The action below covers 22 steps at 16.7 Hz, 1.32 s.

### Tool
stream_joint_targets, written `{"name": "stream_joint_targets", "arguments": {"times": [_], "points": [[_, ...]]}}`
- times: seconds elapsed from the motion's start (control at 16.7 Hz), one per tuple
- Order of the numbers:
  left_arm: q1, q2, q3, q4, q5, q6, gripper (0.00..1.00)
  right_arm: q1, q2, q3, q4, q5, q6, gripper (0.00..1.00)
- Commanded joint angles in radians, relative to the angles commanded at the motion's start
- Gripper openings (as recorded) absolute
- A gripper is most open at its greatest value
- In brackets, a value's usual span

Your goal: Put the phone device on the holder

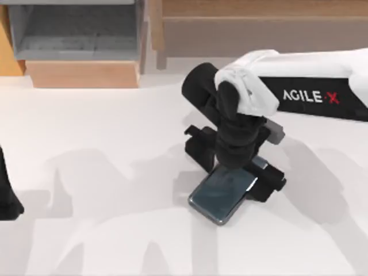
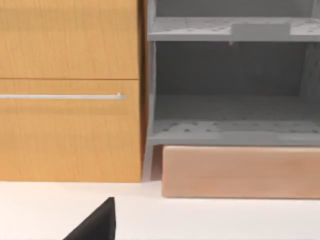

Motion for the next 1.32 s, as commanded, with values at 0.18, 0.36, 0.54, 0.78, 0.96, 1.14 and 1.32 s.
{"name": "stream_joint_targets", "arguments": {"times": [0.18,0.36,0.54,0.78,0.96,1.14,1.32], "points": [[0.000,0.000,0.000,0.000,0.000,0.000,1.00,0.000,0.000,0.000,0.000,0.000,0.000,0.02],[0.000,0.000,0.000,0.000,0.000,0.000,1.00,0.000,0.000,0.000,0.000,0.000,0.000,0.00],[0.000,0.000,0.000,0.000,0.000,0.000,1.00,0.000,0.000,0.000,0.000,0.000,0.000,0.00],[0.000,0.000,0.000,0.000,0.000,0.000,1.00,0.000,-0.044,0.010,-0.041,0.002,-0.008,0.00],[0.000,0.000,0.000,0.000,0.000,0.000,1.00,0.000,-0.057,0.030,-0.085,0.002,-0.008,0.00],[0.000,0.000,0.000,0.000,0.000,0.000,1.00,0.000,-0.070,0.045,-0.104,0.002,-0.009,0.00],[0.000,0.000,0.000,0.000,0.000,0.000,1.00,0.000,-0.066,0.043,-0.102,0.002,-0.007,0.00]]}}
